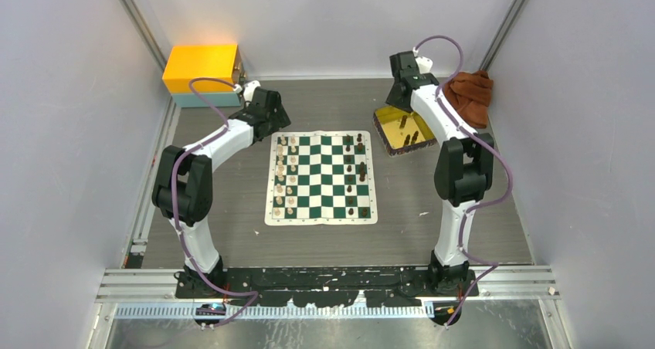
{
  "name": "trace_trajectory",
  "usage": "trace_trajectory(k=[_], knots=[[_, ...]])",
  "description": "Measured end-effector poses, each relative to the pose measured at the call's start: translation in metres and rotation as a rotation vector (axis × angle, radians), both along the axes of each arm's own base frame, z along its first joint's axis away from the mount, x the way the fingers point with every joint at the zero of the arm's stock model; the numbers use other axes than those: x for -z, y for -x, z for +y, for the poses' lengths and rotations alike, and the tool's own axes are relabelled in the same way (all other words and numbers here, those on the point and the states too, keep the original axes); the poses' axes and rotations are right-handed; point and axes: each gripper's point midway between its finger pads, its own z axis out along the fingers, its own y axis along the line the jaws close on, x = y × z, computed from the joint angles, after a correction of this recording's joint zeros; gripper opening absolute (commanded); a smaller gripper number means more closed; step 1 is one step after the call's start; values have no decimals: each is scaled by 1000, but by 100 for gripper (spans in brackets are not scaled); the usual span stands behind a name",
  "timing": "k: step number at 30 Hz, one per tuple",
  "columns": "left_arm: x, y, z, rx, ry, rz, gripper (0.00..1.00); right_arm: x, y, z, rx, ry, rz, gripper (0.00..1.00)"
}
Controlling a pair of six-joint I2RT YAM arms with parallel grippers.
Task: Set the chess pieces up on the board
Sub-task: Pick up the chess piece from the storage box.
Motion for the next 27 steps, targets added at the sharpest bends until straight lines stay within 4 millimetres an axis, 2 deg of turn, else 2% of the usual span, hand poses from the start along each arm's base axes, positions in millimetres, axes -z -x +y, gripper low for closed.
trace_trajectory(k=[3, 8, 18, 27], knots=[[0, 0, 0, 0, 0, 0, 79, 24, -4, -19, 49, 6, 49, 41], [0, 0, 0, 0, 0, 0, 79, 47, -7, -31, 84, 8, 102, 41], [0, 0, 1, -1, 1, 1, 79, 59, -24, -45, 126, -7, 111, 42], [0, 0, 1, -1, 0, 1, 79, 79, -31, -54, 142, -15, 147, 42]])
